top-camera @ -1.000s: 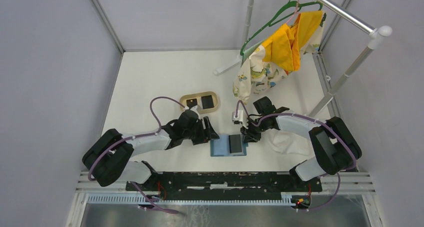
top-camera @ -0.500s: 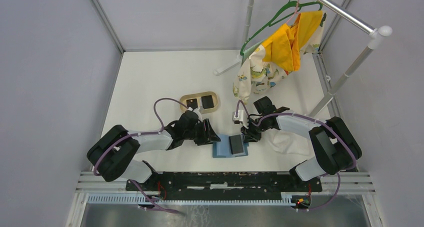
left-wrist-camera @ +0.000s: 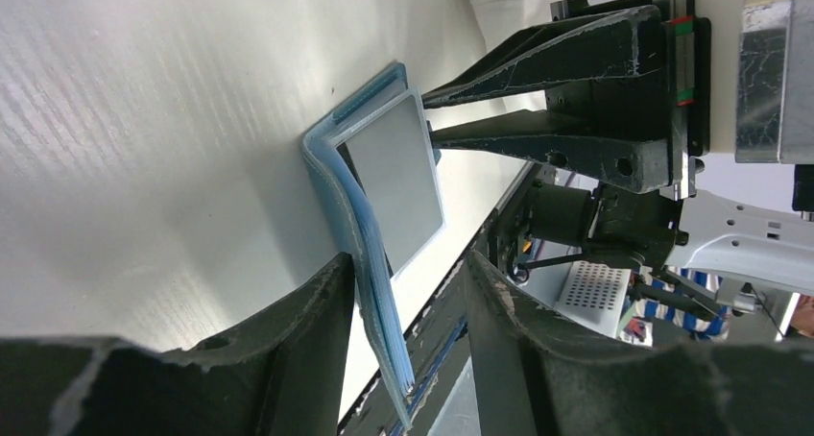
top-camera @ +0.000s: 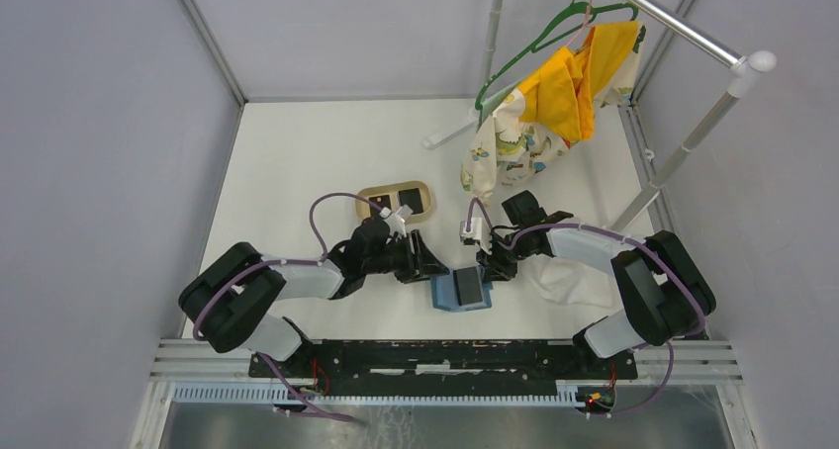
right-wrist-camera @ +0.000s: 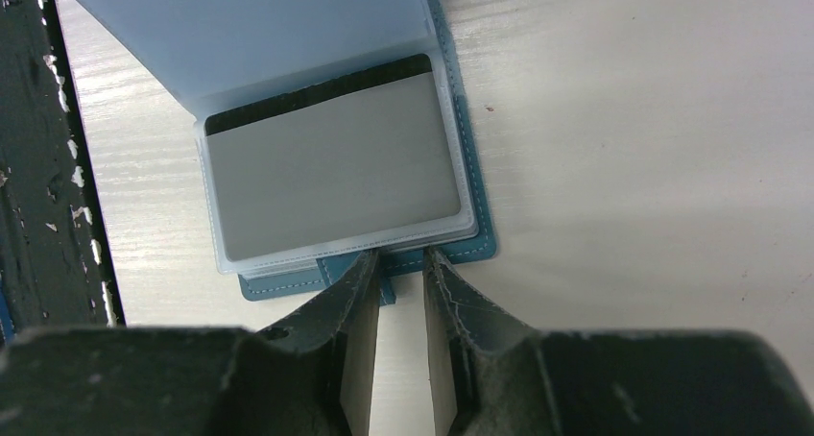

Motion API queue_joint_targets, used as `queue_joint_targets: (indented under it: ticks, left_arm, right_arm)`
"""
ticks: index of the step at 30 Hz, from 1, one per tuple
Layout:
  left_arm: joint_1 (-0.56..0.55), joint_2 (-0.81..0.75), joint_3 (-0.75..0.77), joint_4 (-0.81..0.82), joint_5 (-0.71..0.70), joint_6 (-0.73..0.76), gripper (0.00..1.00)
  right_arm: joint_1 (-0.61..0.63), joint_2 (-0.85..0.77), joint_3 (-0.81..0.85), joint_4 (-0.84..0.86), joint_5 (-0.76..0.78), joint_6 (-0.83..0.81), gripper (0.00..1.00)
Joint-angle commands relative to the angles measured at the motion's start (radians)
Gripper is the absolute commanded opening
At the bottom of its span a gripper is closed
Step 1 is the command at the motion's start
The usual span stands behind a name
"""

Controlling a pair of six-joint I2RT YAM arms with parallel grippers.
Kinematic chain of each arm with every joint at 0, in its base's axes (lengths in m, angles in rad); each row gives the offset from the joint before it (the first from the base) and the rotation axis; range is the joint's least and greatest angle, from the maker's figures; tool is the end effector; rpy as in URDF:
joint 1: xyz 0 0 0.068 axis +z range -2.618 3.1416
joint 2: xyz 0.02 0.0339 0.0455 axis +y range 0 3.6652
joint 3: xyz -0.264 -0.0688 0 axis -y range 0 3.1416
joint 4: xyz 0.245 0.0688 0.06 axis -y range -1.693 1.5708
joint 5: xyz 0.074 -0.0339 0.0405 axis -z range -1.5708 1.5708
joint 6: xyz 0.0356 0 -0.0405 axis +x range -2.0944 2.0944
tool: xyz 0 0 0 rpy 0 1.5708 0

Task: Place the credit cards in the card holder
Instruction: Close the card holder at the center of the board.

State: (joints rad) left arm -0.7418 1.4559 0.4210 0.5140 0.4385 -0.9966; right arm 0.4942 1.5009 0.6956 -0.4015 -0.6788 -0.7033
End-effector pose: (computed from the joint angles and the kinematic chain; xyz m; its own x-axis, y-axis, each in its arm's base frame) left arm 0.1804 -0.1858 0.1429 -0.9409 -0.1689 -0.2937 0.1717 0.5097 -0.8430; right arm 0.2102 0.1386 0.1467 -0.2614 -0.7126 -0.6510 -0.9637 0.1551 0.2173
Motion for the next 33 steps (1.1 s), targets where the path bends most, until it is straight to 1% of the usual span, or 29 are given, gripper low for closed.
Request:
queue_joint_targets:
  ticks: [1, 5, 11, 18, 21, 27, 33]
  left_arm:
    - [-0.005, 0.035, -0.01, 0.147, 0.057, -0.065, 0.52]
    - [-0.016, 0.073, -0.003, 0.213, 0.077, -0.091, 0.54]
    - [-0.054, 0.173, 0.028, 0.327, 0.103, -0.144, 0.56]
    - [-0.098, 0.315, 0.041, 0.577, 0.129, -0.263, 0.57]
    - [-0.108, 0.357, 0.041, 0.646, 0.123, -0.303, 0.57]
    - [-0.121, 0.37, 0.045, 0.699, 0.109, -0.315, 0.57]
    - [-0.132, 0.349, 0.06, 0.673, 0.107, -0.293, 0.59]
  right_arm:
    - [-0.002, 0.011, -0.001, -0.017, 0.013, -0.005, 0.29]
    - [-0.002, 0.008, 0.001, -0.018, 0.003, -0.005, 0.29]
    - [-0.004, -0.007, 0.005, -0.022, -0.016, -0.011, 0.3]
    - [-0.011, -0.013, 0.005, -0.025, -0.031, -0.02, 0.31]
    - [-0.015, -0.017, 0.004, -0.027, -0.037, -0.024, 0.32]
    - [-0.022, -0.021, 0.006, -0.03, -0.041, -0.029, 0.33]
    - [-0.027, -0.025, 0.007, -0.033, -0.048, -0.032, 0.34]
